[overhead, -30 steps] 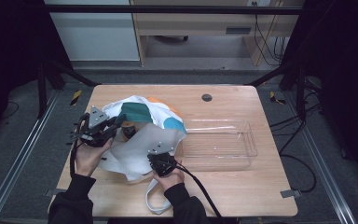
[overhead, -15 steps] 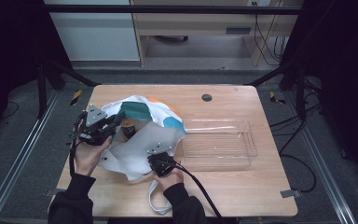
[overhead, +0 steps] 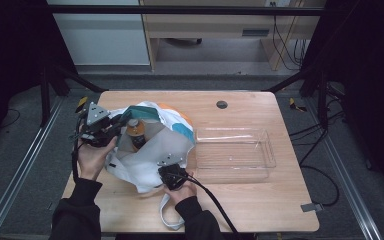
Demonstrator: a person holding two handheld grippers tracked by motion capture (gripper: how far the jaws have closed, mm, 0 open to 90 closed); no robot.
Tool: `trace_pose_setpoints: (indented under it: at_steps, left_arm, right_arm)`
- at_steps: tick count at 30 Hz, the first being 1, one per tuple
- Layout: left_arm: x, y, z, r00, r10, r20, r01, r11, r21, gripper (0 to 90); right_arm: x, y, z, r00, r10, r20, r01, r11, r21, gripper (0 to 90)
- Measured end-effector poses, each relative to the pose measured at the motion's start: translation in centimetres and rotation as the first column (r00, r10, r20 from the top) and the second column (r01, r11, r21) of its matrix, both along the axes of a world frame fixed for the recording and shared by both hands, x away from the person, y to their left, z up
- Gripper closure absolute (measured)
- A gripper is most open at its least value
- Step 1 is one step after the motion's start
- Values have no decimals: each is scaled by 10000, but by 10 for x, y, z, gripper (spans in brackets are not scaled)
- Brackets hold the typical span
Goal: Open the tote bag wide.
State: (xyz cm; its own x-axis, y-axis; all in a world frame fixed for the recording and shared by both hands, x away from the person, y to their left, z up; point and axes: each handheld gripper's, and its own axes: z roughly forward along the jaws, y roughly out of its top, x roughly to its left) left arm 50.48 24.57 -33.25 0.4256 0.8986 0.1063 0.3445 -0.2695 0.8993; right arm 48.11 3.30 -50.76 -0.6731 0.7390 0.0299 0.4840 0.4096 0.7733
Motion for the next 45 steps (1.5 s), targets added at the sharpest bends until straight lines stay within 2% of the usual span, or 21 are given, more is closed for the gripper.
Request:
trace_pose_setpoints:
  at_steps: [8,13,17,25,28,34,42,43,44,45]
  left_arm:
    - [14,0,5,9992,399,92,-399,9992,36,789]
    - [27,1,5,9976,692,-6,-692,9976,0,792]
    - [40,2,2,9960,891,-106,-892,9960,-111,793]
    - [64,5,-8,9900,1371,-331,-1373,9905,-23,794]
    - [73,8,-15,9864,1555,-534,-1567,9875,-193,795]
    - [79,10,-21,9838,1650,-699,-1673,9855,-287,794]
    - [75,12,-22,9873,1439,-667,-1472,9879,-486,793]
    - [74,13,-23,9877,1421,-656,-1454,9882,-476,793]
    - [73,13,-23,9878,1418,-637,-1452,9881,-508,793]
    - [73,14,-23,9880,1395,-659,-1432,9882,-544,793]
  right_arm:
    - [-1,1,0,9998,61,189,-58,9999,-155,900]
    - [-3,0,0,9998,105,173,-103,9999,-96,900]
    - [-3,0,0,9998,122,170,-120,9999,-118,900]
    - [-3,0,-1,9997,123,217,-120,9999,-120,900]
    - [-3,0,-1,9997,122,210,-120,9999,-115,900]
    - [-3,0,-1,9996,128,238,-125,9999,-118,900]
    - [-5,0,0,9996,-45,288,48,10000,-77,900]
    - [-5,-1,1,9991,-39,427,37,10000,50,856]
    - [-5,-1,1,9991,-39,427,37,10000,50,856]
    - [-6,-1,3,9977,-71,676,64,9999,97,838]
